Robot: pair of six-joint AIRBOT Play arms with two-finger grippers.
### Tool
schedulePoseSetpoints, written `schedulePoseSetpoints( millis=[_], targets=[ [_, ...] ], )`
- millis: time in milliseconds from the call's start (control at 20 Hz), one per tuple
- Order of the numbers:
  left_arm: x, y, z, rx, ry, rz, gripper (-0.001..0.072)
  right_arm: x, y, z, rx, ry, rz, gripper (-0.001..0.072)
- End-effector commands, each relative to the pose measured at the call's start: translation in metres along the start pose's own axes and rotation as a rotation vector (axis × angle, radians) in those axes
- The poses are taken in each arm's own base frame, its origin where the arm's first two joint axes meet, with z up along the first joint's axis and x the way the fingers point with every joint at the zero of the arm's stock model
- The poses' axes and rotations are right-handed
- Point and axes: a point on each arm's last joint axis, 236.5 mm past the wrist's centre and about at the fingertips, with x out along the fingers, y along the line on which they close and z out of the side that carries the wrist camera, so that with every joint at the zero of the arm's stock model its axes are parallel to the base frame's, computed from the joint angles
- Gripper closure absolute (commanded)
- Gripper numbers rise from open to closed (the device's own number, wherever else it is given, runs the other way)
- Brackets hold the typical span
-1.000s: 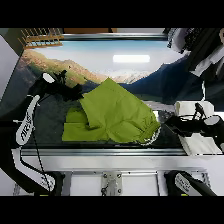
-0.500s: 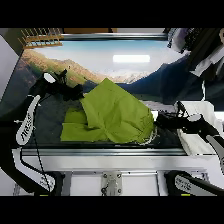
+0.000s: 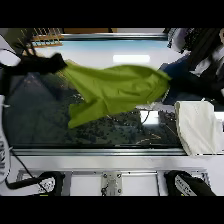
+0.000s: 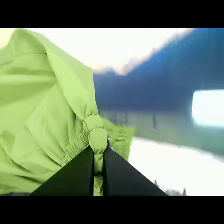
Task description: Fold the clothes and pants, and hang the long-sleeved shirts on hangers.
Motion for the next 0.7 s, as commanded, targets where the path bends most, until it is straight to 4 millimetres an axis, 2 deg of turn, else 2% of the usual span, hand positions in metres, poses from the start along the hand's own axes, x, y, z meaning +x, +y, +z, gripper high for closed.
schedulePoseSetpoints(
  millis=[0, 100, 200, 250, 350, 500, 600, 650],
  targets=[
    [-0.145, -0.096, 0.06, 0.193, -0.318, -0.079, 0.0702, -0.107, 0.093, 0.085, -0.226, -0.266, 0.064, 0.0677],
    [-0.215, -0.139, 0.064, 0.272, -0.453, -0.119, 0.0702, -0.151, 0.124, 0.096, -0.278, -0.361, 0.08, 0.0677],
    [-0.273, -0.172, 0.058, 0.333, -0.558, -0.149, 0.0702, -0.182, 0.144, 0.093, -0.279, -0.415, 0.098, 0.0677],
    [-0.296, -0.184, 0.053, 0.357, -0.601, -0.161, 0.0702, -0.193, 0.153, 0.089, -0.277, -0.426, 0.108, 0.0677],
    [-0.328, -0.198, 0.04, 0.383, -0.66, -0.177, 0.0702, -0.206, 0.164, 0.077, -0.271, -0.411, 0.128, 0.0677],
    [-0.343, -0.199, 0.025, 0.376, -0.705, -0.184, 0.0702, -0.206, 0.171, 0.049, -0.219, -0.308, 0.159, 0.0678],
    [-0.335, -0.189, 0.022, 0.349, -0.709, -0.177, 0.0702, -0.199, 0.166, 0.028, -0.147, -0.206, 0.154, 0.0678],
    [-0.322, -0.179, 0.023, 0.326, -0.694, -0.168, 0.0702, -0.193, 0.157, 0.019, -0.096, -0.155, 0.128, 0.0678]
  ],
)
